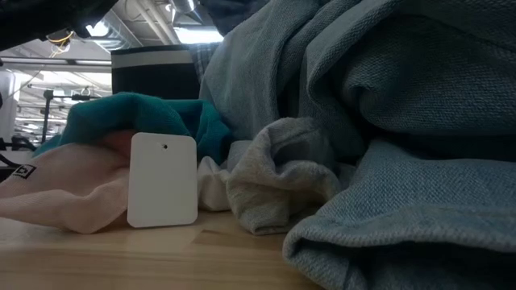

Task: Sort clothes
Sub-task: Put the blue checkered polo into the blue laundry organizer

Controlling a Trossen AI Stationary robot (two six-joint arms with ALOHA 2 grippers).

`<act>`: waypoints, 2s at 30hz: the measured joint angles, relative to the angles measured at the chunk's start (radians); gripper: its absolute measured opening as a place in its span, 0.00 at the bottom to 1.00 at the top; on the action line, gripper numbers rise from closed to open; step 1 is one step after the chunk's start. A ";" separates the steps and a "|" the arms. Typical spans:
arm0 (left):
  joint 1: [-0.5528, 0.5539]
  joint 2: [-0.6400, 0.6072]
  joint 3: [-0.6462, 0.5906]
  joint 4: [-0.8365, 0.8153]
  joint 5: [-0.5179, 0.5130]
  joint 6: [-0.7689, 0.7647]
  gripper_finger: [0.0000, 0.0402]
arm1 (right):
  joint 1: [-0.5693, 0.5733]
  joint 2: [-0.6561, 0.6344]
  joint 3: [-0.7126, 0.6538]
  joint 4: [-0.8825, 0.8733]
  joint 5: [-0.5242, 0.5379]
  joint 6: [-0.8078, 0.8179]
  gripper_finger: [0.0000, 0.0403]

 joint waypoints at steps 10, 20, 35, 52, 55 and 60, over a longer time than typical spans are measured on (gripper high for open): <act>0.000 0.000 0.000 0.001 0.000 0.014 0.45 | -0.115 0.191 0.353 -0.005 0.006 0.012 0.48; 0.000 0.000 0.000 -0.001 -0.004 0.038 0.45 | -0.111 0.434 0.833 -0.148 0.006 0.023 0.48; 0.000 0.000 0.000 0.000 -0.005 0.013 0.45 | -0.112 0.450 0.850 0.247 -0.047 -0.106 0.48; 0.000 0.000 0.000 0.018 -0.004 0.029 0.45 | -0.160 0.653 0.849 -0.277 0.030 -0.169 0.48; 0.000 0.000 0.000 0.015 -0.005 0.029 0.45 | -0.165 0.661 0.848 -0.514 0.023 -0.173 0.48; 0.000 0.000 0.000 0.015 -0.005 0.022 0.45 | -0.156 0.633 0.848 -0.777 -0.048 -0.154 0.48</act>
